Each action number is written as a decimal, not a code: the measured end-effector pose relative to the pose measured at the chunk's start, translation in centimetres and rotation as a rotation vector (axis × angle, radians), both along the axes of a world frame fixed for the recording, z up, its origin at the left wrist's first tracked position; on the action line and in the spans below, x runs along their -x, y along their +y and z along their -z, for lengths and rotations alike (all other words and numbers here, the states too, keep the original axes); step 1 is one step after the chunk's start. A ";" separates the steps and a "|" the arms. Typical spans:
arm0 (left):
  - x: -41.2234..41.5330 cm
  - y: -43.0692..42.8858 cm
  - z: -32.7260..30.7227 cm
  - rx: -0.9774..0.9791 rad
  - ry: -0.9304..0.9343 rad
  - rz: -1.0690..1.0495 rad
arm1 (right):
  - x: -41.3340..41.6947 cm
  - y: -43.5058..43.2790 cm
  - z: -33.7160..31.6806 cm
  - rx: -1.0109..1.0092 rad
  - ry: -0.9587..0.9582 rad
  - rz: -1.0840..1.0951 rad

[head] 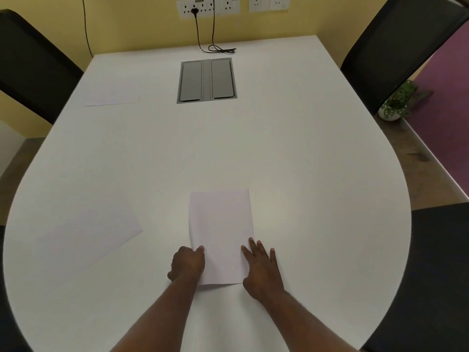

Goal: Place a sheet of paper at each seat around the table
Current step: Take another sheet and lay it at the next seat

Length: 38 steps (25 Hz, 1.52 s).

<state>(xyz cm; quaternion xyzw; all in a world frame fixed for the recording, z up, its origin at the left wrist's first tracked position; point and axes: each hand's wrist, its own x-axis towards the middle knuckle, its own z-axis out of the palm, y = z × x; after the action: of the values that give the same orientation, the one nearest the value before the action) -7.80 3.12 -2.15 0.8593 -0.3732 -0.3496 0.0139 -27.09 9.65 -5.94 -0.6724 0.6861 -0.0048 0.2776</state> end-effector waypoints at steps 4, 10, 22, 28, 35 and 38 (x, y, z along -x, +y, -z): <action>-0.8 -0.1 -0.5 0.065 0.108 -0.110 | -0.1 -0.1 -0.5 -0.022 -0.001 0.024; -2.1 -0.3 -1.5 0.138 0.132 -0.164 | -0.5 -0.3 -0.8 -0.038 -0.027 0.061; -2.2 0.0 -2.9 0.203 0.060 -0.168 | -0.6 -0.8 -1.5 -0.069 -0.073 0.128; -2.7 0.0 -3.2 0.252 0.112 -0.130 | -1.0 -1.1 -2.3 -0.058 -0.053 0.152; -2.3 0.6 -7.2 0.408 0.552 -0.273 | -1.9 -1.5 -5.9 -0.028 -0.271 0.406; -1.6 0.7 -10.2 0.440 0.710 -0.326 | -1.9 -1.9 -8.7 -0.088 -0.426 0.604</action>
<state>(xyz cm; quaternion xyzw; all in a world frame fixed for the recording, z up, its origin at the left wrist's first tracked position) -6.25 3.85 8.06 0.7102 -0.2707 -0.5283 0.3784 -25.16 7.70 2.77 -0.4108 0.7800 -0.1967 0.4291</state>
